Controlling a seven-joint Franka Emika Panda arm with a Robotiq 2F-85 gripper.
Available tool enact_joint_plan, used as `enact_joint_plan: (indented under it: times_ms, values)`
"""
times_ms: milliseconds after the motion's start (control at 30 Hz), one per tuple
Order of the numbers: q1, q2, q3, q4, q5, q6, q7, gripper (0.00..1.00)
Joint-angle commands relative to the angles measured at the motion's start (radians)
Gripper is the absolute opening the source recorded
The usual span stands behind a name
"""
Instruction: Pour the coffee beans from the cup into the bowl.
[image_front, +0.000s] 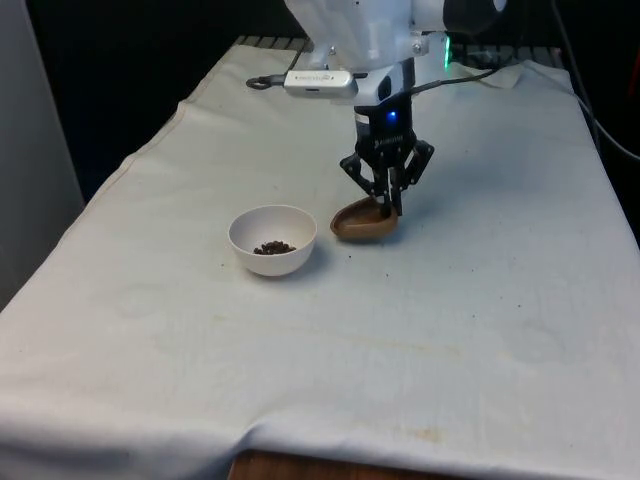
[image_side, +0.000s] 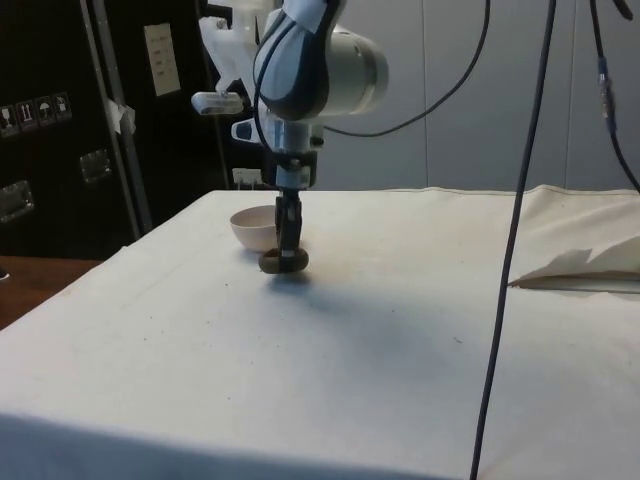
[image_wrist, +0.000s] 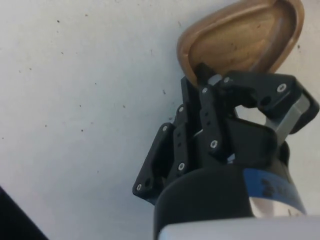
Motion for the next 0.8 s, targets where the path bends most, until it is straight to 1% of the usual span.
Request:
enact_joint_plan:
  times_ms: [0, 33, 67, 100, 167, 267, 300, 333, 367, 400, 533, 567, 633, 667, 700, 767]
  values:
    - [0.019, -0.002, -0.017, -0.014, -0.025, 0.023, 0.024, 0.01]
    - [0.019, -0.002, -0.016, -0.016, -0.033, 0.027, 0.031, 0.01]
    - [0.0, 0.0, 0.003, -0.005, -0.017, 0.01, 0.013, 0.01]
    - [0.018, -0.002, -0.013, -0.019, -0.051, 0.037, 0.045, 0.01]
    - [0.022, 0.001, -0.013, -0.021, -0.071, 0.044, 0.064, 0.01]
    - [0.023, 0.002, -0.01, -0.022, -0.109, 0.051, 0.098, 0.01]
    - [0.023, 0.003, -0.007, -0.022, -0.138, 0.054, 0.123, 0.01]
    - [0.0, 0.0, 0.017, -0.015, -0.108, 0.04, 0.094, 0.01]
    - [0.023, 0.003, -0.007, -0.022, -0.138, 0.054, 0.123, 0.01]
    - [0.023, 0.003, -0.005, -0.022, -0.168, 0.055, 0.149, 0.01]
    - [0.023, 0.003, -0.003, -0.022, -0.232, 0.055, 0.204, 0.01]
    - [0.022, 0.002, -0.001, -0.023, -0.261, 0.055, 0.23, 0.01]
    - [0.02, 0.003, 0.001, -0.024, -0.289, 0.058, 0.253, 0.01]
    - [0.0, 0.0, 0.024, -0.017, -0.268, 0.041, 0.233, 0.01]
    - [0.019, 0.004, 0.002, -0.025, -0.302, 0.061, 0.264, 0.01]
    - [0.017, 0.005, 0.005, -0.027, -0.325, 0.066, 0.284, 0.01]
